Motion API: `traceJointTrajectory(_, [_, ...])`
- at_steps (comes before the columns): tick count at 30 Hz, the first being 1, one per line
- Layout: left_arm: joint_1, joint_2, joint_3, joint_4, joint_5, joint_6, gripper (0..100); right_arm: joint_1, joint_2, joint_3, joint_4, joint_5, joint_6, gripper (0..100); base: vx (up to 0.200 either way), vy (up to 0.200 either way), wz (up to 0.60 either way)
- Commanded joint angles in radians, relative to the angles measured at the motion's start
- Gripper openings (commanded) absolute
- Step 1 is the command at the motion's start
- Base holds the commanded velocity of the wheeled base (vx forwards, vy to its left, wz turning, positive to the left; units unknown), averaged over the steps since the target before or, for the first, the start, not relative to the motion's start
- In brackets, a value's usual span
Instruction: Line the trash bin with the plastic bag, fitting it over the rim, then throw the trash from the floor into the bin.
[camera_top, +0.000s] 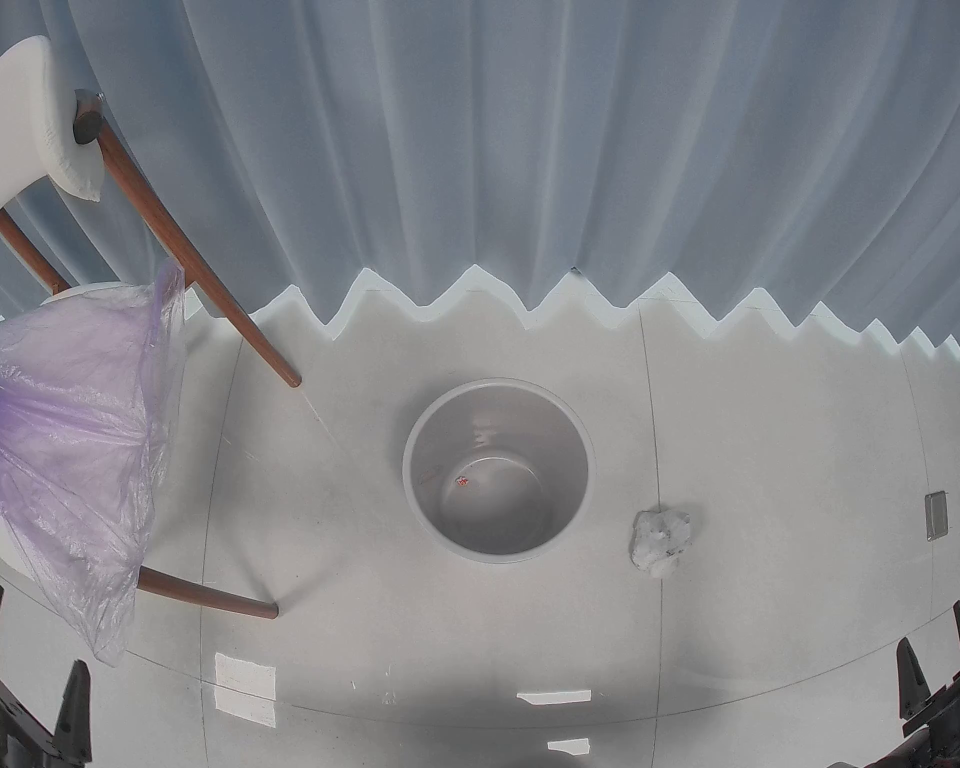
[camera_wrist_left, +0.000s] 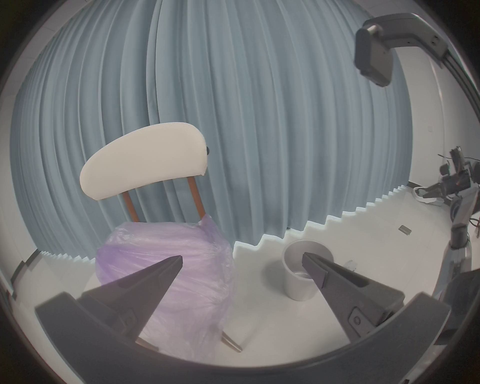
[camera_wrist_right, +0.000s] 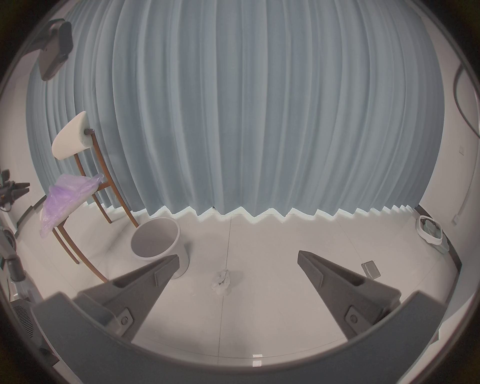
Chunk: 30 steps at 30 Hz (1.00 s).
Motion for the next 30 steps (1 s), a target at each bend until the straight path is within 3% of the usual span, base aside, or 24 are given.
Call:
traceJointTrajectory(1, [0.025,0.178,-0.121,0.013,0.042,0.003,100,0.000,-0.016,0.018,-0.001,0.002,-0.001,100,0.000,0.000,0.00])
traceJointTrajectory(5, [0.029,0.365,-0.234,0.016,0.078,-0.011,100,0.000,-0.016,0.018,-0.001,0.002,-0.001,100,0.000,0.000,0.00])
traceJointTrajectory(10, [0.028,0.507,-0.273,0.016,0.082,-0.010,100,0.000,-0.016,0.018,-0.001,0.004,-0.001,100,0.000,0.000,0.00])
traceJointTrajectory(13, [0.015,0.601,-0.306,0.018,0.062,-0.016,100,0.000,-0.016,0.018,-0.001,0.005,-0.004,100,0.000,0.000,0.00])
traceJointTrajectory(17, [-0.003,0.699,-0.356,0.018,-0.060,-0.057,100,0.000,-0.016,0.018,-0.001,0.010,-0.005,100,0.000,0.000,0.00])
traceJointTrajectory(23, [0.006,0.851,-0.405,0.016,-0.072,-0.068,100,0.000,-0.016,0.018,-0.003,0.013,-0.005,100,0.000,0.000,0.00])
traceJointTrajectory(27, [0.000,0.911,-0.434,0.013,-0.018,-0.056,100,0.000,-0.016,0.018,-0.003,0.017,-0.005,100,0.000,0.000,0.00])
traceJointTrajectory(30, [-0.054,1.006,-0.500,0.012,0.161,-0.054,100,0.000,-0.016,0.018,-0.003,0.017,-0.005,100,0.000,0.000,0.00])
